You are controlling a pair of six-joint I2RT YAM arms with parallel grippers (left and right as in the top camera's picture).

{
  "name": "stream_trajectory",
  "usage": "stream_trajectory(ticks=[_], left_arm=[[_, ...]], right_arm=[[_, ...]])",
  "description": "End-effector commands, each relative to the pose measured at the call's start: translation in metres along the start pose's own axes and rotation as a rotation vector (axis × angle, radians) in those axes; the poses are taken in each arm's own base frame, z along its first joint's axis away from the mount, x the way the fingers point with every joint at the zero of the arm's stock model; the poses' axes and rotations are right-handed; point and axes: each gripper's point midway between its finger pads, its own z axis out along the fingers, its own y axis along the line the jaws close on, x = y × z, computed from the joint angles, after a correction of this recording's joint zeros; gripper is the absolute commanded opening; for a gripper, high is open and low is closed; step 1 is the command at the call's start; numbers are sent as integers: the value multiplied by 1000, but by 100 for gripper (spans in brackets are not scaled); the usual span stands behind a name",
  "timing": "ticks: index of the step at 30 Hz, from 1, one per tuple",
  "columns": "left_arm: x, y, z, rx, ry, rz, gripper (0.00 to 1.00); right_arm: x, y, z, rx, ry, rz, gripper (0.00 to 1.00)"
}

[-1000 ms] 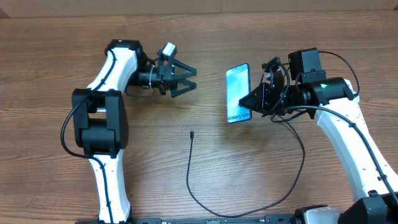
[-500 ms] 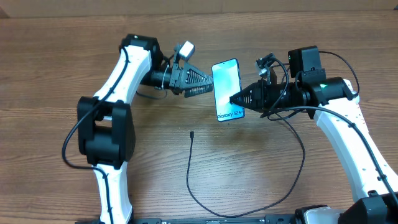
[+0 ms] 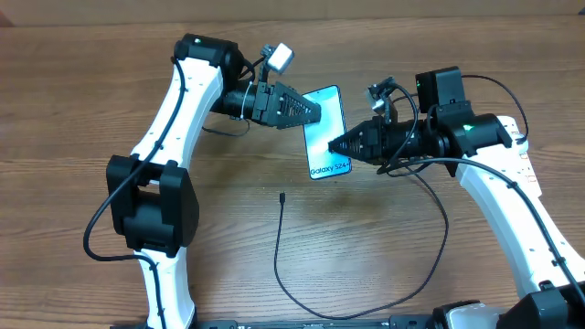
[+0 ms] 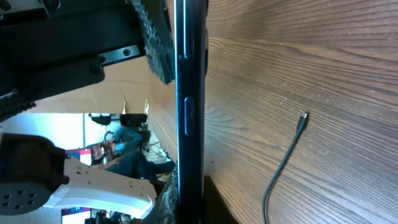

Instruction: Plug charger to phone and switch on socket

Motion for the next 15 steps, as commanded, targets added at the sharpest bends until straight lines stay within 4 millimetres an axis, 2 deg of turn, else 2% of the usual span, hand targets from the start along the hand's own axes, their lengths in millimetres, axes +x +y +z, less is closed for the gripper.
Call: stream_trajectory(ticks=[1,6,9,11,15], left_arm=[[-11,-14,-16,5,-51,2,88],[-18,-10,-40,-16,-108,-39,91],[-20,-9,-45,-21,-119,-37,92],[-20,-9,-45,-22,-119,-31,92],[-21,-6,-45,-32,-113,5,92]], right_arm=[[-10,3,-10,21,-43,-22,4],[-19,-4,-21,29,-82,-1,4],[-22,-5,-24,27,-96,13,4],[-24,1,-24,-1,-96,-2,4],[-23,24,-25,-127,-73,-55,4]])
